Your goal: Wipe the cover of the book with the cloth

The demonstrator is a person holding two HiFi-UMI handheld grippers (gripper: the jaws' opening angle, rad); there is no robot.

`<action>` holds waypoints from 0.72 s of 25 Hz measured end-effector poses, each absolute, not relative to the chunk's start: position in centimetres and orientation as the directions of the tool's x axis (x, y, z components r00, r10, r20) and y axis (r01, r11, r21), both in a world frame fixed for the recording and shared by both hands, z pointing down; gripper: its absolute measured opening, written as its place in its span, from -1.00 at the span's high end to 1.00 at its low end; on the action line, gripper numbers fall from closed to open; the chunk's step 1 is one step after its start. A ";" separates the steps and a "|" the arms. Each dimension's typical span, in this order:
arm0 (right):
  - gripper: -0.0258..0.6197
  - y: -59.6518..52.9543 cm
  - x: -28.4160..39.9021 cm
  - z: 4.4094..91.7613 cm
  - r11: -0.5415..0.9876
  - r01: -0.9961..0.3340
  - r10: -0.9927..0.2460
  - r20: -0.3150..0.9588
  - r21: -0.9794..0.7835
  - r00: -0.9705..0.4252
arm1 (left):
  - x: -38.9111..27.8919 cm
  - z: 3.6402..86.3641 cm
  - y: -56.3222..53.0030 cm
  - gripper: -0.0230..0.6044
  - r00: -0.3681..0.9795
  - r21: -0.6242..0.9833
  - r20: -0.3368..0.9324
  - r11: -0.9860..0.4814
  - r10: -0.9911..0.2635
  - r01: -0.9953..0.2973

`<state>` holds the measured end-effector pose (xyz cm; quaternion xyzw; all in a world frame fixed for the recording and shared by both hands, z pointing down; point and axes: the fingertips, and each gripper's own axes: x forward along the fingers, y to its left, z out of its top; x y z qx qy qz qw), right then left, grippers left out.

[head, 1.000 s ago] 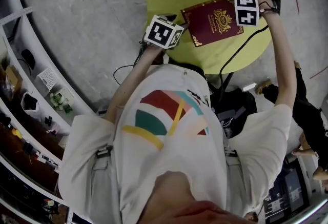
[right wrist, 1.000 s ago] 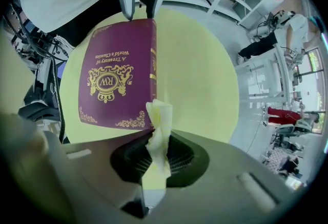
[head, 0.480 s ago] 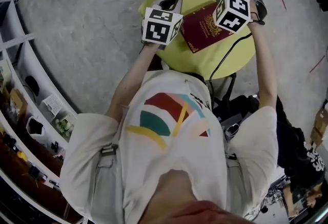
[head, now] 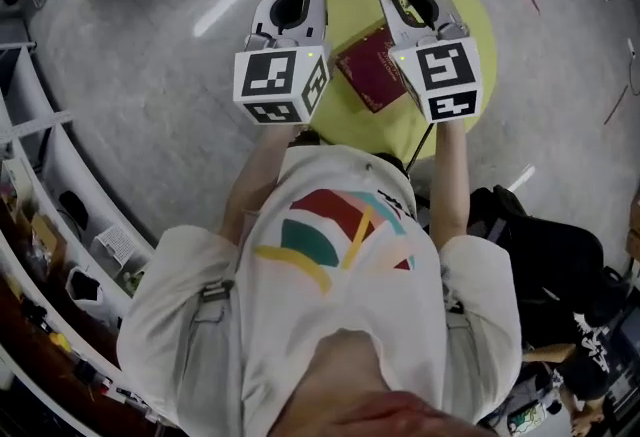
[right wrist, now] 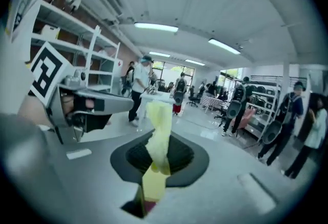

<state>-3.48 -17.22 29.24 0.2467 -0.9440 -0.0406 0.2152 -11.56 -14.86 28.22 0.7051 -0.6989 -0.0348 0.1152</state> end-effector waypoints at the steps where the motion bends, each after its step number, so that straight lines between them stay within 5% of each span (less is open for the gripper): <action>1: 0.83 -16.4 -2.9 28.4 0.860 -0.489 -0.508 0.335 0.146 -0.793 | -11.5 27.4 -14.4 0.87 0.017 0.193 0.082 -0.001 -0.996 -0.981; 7: 0.83 -12.9 2.8 27.0 0.749 -0.660 -0.660 0.139 0.051 -0.738 | -8.9 23.7 -12.3 0.87 0.047 -0.021 -0.069 -0.045 -0.997 -0.999; 18: 0.83 -11.1 5.6 25.4 0.676 -0.734 -0.736 0.026 0.062 -0.676 | -7.2 23.1 -10.8 0.87 0.085 -0.021 -0.082 -0.084 -0.993 -0.996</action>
